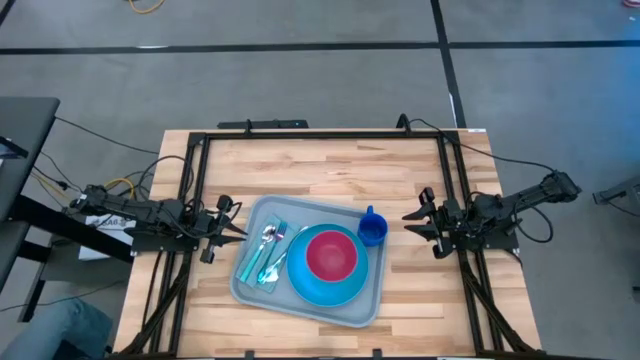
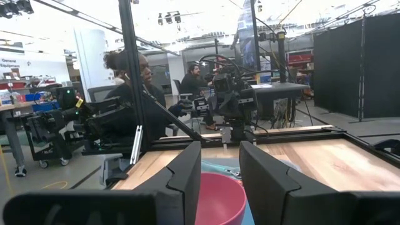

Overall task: Set up tray
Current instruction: Return to Home Position

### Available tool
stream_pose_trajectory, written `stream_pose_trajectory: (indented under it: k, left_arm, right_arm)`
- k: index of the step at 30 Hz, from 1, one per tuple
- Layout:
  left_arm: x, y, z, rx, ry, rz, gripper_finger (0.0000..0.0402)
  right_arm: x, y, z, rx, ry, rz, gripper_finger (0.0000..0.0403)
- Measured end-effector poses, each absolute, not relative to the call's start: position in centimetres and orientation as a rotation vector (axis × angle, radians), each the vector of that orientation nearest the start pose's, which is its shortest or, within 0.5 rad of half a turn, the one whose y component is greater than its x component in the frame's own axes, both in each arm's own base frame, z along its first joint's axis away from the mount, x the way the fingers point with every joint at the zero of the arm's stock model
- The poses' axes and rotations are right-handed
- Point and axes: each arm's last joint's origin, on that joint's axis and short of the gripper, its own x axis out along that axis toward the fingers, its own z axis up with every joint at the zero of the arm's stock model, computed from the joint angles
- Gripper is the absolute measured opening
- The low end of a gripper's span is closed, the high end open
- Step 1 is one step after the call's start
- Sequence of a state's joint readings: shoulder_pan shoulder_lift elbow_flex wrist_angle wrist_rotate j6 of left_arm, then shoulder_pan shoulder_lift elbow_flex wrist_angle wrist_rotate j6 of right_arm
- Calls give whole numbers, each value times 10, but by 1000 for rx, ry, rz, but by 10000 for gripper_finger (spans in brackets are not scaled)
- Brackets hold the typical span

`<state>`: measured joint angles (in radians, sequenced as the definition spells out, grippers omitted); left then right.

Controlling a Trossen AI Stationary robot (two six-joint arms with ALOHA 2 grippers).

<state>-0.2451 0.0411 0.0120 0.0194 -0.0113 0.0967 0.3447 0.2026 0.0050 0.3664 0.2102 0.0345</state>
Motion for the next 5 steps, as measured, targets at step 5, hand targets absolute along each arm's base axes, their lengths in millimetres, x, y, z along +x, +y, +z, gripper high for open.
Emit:
stream_pose_trajectory:
  k: [5]
  left_arm:
    - [97,-24,166,98,-2,-234,51]
  right_arm:
    - [104,31,183,81,-160,137,102]
